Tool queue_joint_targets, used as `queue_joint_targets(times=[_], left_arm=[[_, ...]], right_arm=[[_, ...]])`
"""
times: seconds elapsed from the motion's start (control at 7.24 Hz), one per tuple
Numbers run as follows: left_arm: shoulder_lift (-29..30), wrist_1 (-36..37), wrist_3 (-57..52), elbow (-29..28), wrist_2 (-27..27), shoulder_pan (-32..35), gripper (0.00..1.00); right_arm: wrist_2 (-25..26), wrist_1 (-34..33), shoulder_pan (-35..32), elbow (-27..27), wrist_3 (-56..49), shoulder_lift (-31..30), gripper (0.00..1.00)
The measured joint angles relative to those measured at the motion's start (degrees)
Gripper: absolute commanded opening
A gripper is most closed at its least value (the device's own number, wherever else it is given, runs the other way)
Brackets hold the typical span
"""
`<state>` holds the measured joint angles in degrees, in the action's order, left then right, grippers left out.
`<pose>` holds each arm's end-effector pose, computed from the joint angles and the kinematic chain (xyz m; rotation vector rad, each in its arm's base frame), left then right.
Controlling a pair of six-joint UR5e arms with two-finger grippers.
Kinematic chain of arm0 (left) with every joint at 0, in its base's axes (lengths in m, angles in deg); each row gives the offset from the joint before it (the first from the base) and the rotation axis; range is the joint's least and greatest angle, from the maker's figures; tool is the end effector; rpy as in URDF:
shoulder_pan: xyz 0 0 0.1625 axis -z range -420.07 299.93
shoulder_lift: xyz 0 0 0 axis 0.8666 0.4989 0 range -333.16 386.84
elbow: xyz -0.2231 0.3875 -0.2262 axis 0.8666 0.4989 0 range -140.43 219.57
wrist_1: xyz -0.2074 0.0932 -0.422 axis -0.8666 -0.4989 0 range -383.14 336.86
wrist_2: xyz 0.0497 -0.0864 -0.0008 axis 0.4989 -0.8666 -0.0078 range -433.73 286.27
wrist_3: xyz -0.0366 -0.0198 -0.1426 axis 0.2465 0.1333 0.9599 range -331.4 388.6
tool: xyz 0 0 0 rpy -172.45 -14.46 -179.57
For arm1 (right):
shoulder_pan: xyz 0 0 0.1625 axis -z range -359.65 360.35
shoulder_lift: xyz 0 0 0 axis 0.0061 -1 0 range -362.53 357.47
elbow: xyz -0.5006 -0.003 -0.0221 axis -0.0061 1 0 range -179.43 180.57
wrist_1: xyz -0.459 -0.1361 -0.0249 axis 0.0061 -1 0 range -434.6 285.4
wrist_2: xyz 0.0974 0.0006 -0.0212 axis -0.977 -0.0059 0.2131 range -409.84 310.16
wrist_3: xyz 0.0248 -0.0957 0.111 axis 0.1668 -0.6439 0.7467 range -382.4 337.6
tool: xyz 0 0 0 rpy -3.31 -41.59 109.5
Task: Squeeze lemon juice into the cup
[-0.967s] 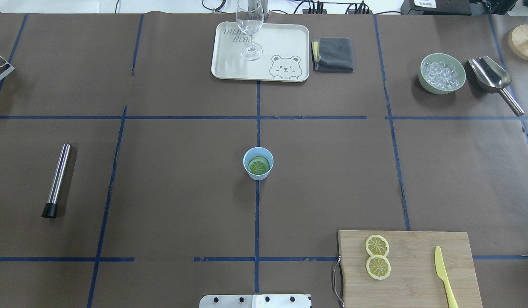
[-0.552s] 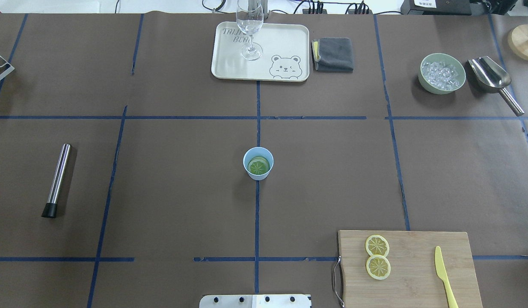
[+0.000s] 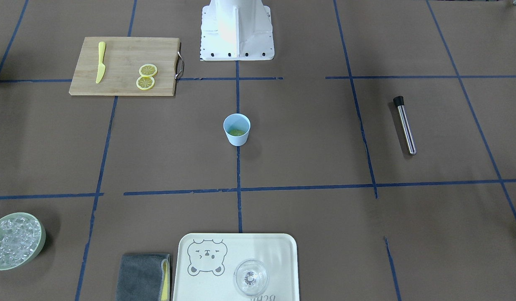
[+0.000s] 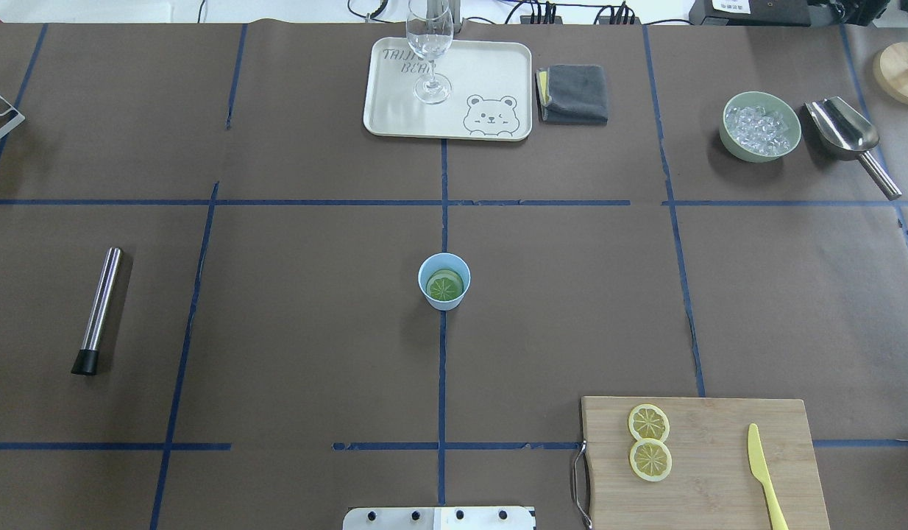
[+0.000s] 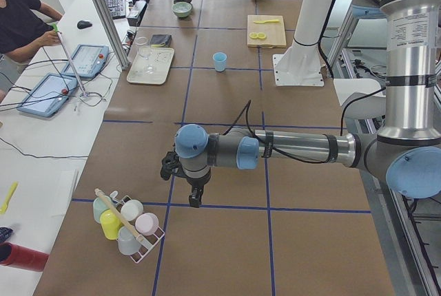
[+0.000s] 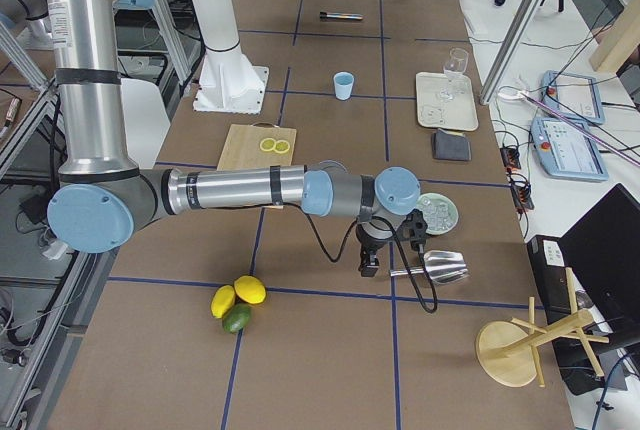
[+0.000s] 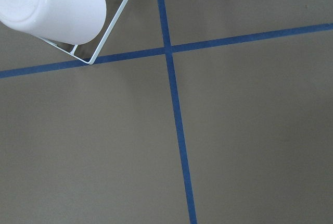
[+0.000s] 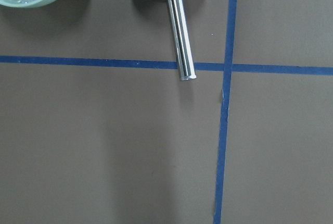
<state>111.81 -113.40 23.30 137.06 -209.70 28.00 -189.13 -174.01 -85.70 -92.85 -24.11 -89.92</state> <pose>-0.0090 -0.5212 0.7403 0.0685 0.8012 0.1384 -0.0191 -0.5746 0.7173 -0.0722 -0.8589 -0.0670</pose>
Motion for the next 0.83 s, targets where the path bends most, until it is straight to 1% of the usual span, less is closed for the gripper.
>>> queue_joint_targets(times=[0.83], left_arm=[[0.0,0.0,0.2,-0.2,0.1,0.0,1.00]], right_arm=[[-0.1,0.2,0.0,-0.1,0.4,-0.3,1.00]])
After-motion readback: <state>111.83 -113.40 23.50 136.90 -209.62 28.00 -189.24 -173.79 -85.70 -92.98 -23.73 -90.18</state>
